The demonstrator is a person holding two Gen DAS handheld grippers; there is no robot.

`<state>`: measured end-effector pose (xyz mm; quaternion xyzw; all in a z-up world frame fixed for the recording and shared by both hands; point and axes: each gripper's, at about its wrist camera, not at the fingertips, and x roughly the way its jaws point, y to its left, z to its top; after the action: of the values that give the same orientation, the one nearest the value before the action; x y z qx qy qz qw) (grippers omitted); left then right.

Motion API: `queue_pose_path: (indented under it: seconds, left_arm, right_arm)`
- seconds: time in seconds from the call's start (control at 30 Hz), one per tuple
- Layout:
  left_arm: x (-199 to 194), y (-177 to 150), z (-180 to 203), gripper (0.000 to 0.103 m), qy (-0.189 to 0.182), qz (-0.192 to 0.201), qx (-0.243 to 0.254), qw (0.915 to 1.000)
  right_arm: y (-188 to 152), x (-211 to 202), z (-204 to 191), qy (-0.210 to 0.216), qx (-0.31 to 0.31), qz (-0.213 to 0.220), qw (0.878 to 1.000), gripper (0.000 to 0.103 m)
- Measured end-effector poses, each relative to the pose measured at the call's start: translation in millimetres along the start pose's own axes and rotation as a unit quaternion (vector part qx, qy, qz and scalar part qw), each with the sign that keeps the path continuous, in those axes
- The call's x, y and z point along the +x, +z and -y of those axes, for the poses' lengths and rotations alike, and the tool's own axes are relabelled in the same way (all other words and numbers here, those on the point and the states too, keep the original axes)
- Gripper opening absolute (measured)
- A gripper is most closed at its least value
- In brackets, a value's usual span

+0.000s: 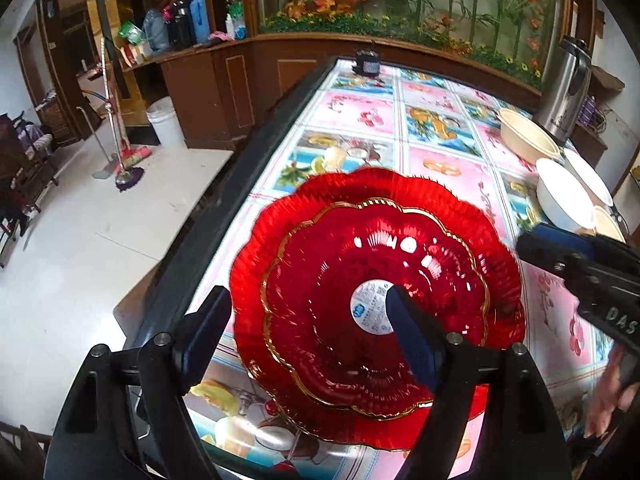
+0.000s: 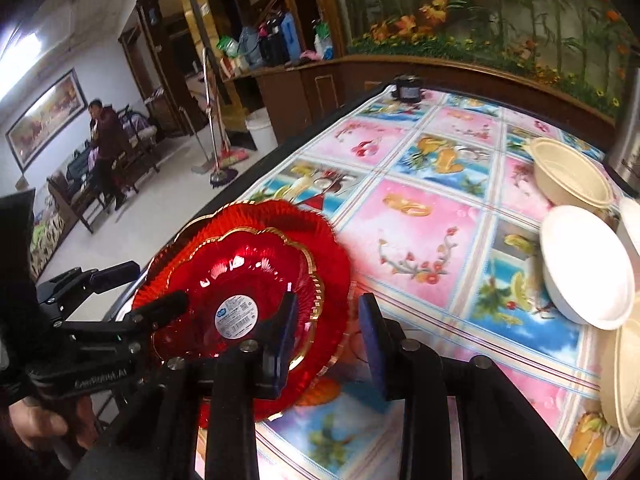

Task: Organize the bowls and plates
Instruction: 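Open the left tool and withdraw it from the red plates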

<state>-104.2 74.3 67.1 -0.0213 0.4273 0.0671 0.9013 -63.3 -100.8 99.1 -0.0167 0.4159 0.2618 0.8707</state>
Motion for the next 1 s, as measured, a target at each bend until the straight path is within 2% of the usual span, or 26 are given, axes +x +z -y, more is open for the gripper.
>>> queue_pose_path:
  seconds: [0.2,0.4,0.5,0.67,0.8,0.83,0.93,1.0]
  left_arm:
    - [-16,5,0,0.08,-0.03,0.034,-0.018,0.9988]
    - [-28,6,31,0.08,-0.067,0.049,0.013,0.9964]
    - [-27,1,60,0.08,-0.092,0.042,0.045,0.9938]
    - [-20,-11,113,0.08,-0.136,0.016,0.105,0.985]
    - [-16,-23,141,0.08,-0.165,-0.008,0.135,0.977]
    - [-16,-26,148,0.08,-0.167,-0.012,0.146,0.9749]
    - [-19,-36,162,0.082,-0.138,-0.001,0.175,0.9748]
    - [-21,-38,164,0.082,-0.133,0.001,0.183,0.9741]
  right_arm:
    - [-4,-20,28,-0.008,0.032,0.022,0.999,0.032]
    - [-16,-30,64,-0.011,0.078,0.025,0.997,0.033]
    - [-19,-44,88,-0.019,0.106,0.036,0.994,0.033]
    - [-18,-76,135,-0.058,0.15,0.065,0.985,0.033]
    - [-18,-96,177,-0.096,0.189,0.083,0.974,0.041]
    - [-16,-97,187,-0.105,0.197,0.084,0.971,0.041]
    - [-10,-92,210,-0.125,0.209,0.075,0.967,0.041]
    - [-3,-83,224,-0.128,0.215,0.063,0.966,0.041]
